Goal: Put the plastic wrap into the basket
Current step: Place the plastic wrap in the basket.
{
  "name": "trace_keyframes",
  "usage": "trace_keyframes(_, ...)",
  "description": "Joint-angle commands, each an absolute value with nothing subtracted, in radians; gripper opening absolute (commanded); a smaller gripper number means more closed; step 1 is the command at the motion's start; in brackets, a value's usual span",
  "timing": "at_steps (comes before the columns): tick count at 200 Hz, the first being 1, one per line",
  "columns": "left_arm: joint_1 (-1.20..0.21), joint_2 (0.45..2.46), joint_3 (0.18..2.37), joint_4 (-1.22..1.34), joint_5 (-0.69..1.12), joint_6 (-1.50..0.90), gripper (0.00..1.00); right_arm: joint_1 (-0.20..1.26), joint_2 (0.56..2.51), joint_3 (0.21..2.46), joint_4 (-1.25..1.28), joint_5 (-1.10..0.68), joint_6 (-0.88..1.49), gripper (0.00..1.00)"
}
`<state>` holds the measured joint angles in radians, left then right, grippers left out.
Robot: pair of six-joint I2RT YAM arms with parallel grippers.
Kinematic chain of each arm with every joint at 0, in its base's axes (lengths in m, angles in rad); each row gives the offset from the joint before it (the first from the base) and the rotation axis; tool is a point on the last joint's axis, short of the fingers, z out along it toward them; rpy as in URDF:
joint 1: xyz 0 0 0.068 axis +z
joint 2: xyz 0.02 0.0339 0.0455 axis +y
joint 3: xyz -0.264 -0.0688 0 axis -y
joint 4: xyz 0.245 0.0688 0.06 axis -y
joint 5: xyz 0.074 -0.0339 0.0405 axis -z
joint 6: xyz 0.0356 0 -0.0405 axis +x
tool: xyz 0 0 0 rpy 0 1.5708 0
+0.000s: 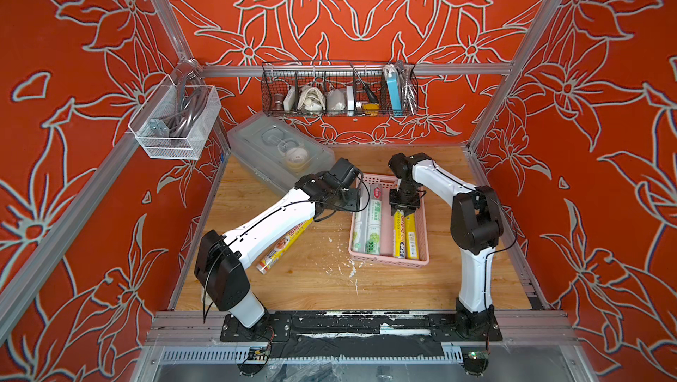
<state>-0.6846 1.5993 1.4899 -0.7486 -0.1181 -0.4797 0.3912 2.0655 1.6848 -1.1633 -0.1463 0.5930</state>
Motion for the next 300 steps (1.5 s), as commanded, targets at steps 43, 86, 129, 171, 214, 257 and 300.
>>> trace_keyframes(43,-0.678,1.587,1.47,-0.752,-0.114,-0.486,0.66,0.4,2.11,1.678,-1.176,-0.105,0.604,0.34)
trace_keyframes(86,-0.678,1.576,1.454,-0.747,-0.115,-0.485,0.66,0.4,2.12,1.692,-1.214,-0.03,0.598,0.43)
trace_keyframes(129,-0.678,1.562,1.444,-0.742,-0.119,-0.485,0.66,0.401,2.086,1.687,-1.232,0.01,0.597,0.51)
trace_keyframes(171,-0.678,1.546,1.427,-0.741,-0.13,-0.48,0.66,0.402,2.058,1.675,-1.232,0.021,0.597,0.53)
trace_keyframes(214,-0.67,1.525,1.397,-0.744,-0.138,-0.471,0.66,0.403,2.012,1.675,-1.239,0.024,0.589,0.52)
trace_keyframes(257,-0.654,1.497,1.336,-0.76,-0.154,-0.435,0.68,0.41,1.92,1.674,-1.252,0.012,0.554,0.52)
trace_keyframes(300,-0.607,1.439,1.201,-0.753,-0.22,-0.371,0.83,0.423,1.778,1.637,-1.262,-0.003,0.521,0.52)
